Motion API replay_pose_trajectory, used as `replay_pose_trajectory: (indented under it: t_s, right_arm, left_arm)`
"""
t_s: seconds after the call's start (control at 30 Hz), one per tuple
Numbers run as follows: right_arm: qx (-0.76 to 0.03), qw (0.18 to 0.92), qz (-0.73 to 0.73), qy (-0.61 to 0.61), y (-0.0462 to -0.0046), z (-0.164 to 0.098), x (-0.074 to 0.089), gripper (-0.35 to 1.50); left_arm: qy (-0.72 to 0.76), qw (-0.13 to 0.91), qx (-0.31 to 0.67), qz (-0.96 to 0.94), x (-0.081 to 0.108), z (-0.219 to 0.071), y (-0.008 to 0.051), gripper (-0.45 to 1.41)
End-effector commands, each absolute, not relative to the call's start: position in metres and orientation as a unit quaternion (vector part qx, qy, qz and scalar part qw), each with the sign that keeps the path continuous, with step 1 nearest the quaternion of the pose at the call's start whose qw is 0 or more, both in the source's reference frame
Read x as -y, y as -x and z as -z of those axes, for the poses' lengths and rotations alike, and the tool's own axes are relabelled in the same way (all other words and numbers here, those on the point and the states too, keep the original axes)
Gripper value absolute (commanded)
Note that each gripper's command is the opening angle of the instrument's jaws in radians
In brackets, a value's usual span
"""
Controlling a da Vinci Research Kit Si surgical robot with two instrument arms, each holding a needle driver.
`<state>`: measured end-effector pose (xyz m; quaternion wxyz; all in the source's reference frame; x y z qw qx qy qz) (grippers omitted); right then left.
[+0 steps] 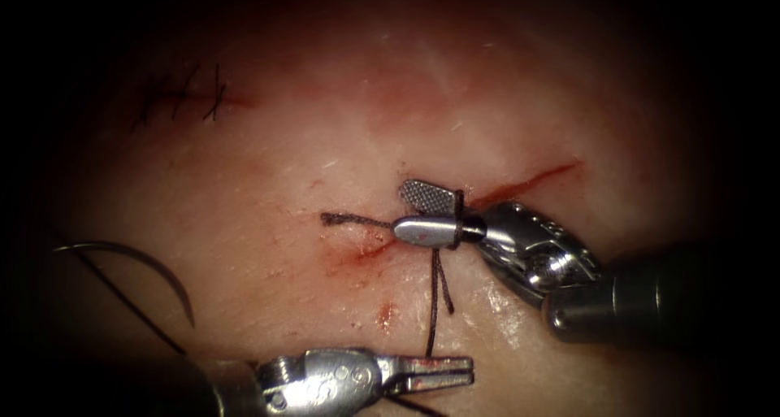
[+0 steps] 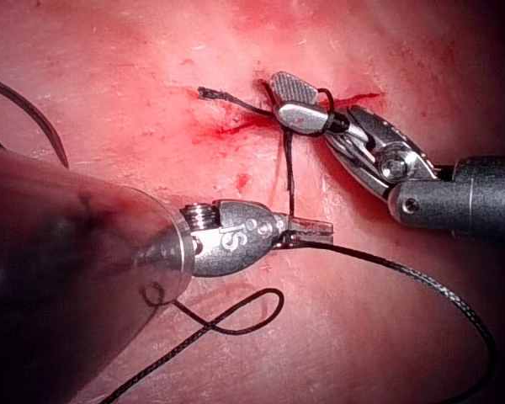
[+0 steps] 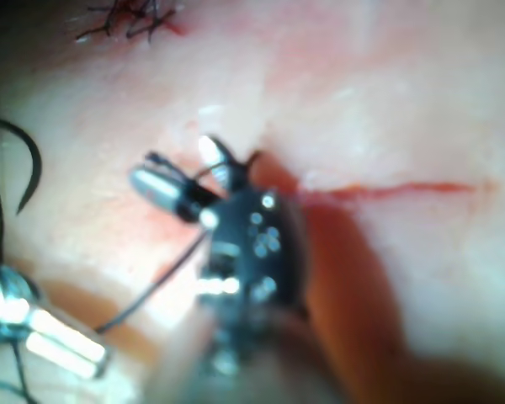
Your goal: Wound Closure
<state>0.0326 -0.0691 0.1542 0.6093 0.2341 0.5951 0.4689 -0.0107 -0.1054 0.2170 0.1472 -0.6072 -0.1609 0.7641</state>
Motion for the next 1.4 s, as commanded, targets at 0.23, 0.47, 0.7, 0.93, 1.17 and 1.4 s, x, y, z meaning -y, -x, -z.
replay_pose_trajectory:
  t_s: [0.23,0.47,0.7,0.93,1.17,1.4]
  right_arm:
    - [-0.529,0.734,-0.379,-0.195,-0.0356,-0.155,0.07,0.83]
    - [-0.483,0.79,-0.331,-0.183,-0.0372,-0.156,0.07,0.83]
    - [-0.468,0.806,-0.298,-0.206,-0.0377,-0.156,0.07,-0.35]
    - [-0.478,0.812,-0.296,-0.157,-0.0341,-0.153,0.07,-0.35]
    - [-0.494,0.807,-0.286,-0.154,-0.0306,-0.153,0.072,-0.35]
    - [-0.514,0.798,-0.271,-0.162,-0.0301,-0.153,0.073,-0.35]
  left_arm:
    - [0.603,0.156,0.164,-0.765,0.106,-0.219,0.0104,-0.45]
    - [0.602,0.16,0.168,-0.764,0.106,-0.219,0.0102,-0.45]
    - [0.601,0.163,0.168,-0.764,0.106,-0.219,0.0101,-0.45]
    - [0.595,0.179,0.163,-0.766,0.104,-0.22,0.0071,-0.45]
    - [0.584,0.204,0.152,-0.771,0.099,-0.223,0.0022,-0.45]
    - [0.571,0.23,0.139,-0.776,0.093,-0.226,-0.0008,-0.45]
